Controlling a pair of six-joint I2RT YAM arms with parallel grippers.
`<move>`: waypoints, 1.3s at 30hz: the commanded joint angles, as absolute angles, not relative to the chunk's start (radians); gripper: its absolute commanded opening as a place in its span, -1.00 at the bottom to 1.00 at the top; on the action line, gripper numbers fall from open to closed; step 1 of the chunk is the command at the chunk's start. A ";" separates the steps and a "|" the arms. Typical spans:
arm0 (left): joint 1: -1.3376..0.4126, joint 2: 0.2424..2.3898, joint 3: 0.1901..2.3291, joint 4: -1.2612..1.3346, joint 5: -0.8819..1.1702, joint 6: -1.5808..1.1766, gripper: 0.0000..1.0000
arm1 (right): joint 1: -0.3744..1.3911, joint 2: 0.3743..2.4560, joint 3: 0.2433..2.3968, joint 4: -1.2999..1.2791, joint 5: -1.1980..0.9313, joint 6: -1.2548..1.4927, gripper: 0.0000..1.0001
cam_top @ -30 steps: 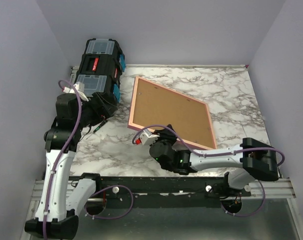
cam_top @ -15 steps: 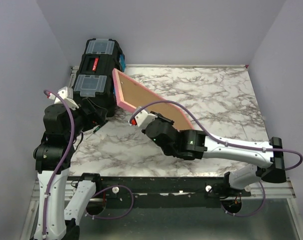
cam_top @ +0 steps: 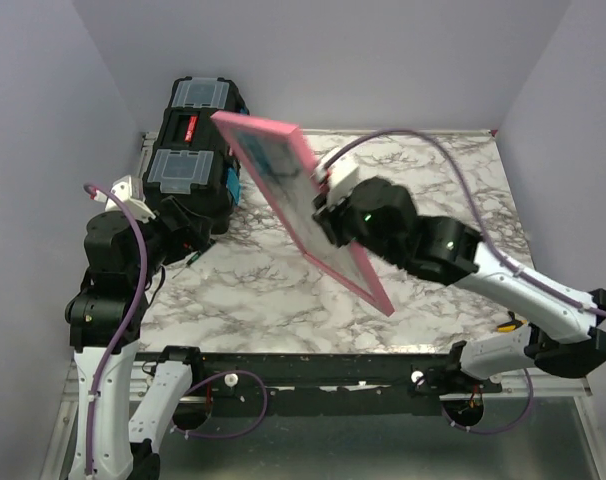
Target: Take the photo out of the frame
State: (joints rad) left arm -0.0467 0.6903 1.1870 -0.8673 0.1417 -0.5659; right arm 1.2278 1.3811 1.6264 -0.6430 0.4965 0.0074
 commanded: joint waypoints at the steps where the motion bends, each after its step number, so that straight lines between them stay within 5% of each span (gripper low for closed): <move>1: -0.039 0.670 1.192 -0.885 0.144 -0.573 0.69 | 0.932 1.250 1.553 -0.545 0.121 0.266 -0.99; 15: -0.040 0.653 1.161 -0.874 0.185 -0.587 0.69 | 0.165 1.482 1.234 -0.065 -0.821 0.607 -0.99; 24: -0.040 0.648 1.127 -0.866 0.219 -0.589 0.69 | 0.087 1.754 1.173 0.135 -0.965 0.690 -0.99; 39: -0.039 0.620 1.043 -0.856 0.267 -0.610 0.69 | 0.092 2.177 1.478 -0.108 -1.023 0.489 -0.99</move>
State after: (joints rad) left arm -0.0467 0.6323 1.0584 -0.8627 0.2276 -0.5999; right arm 0.0818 2.1162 1.3945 -0.0589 -1.0271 0.6712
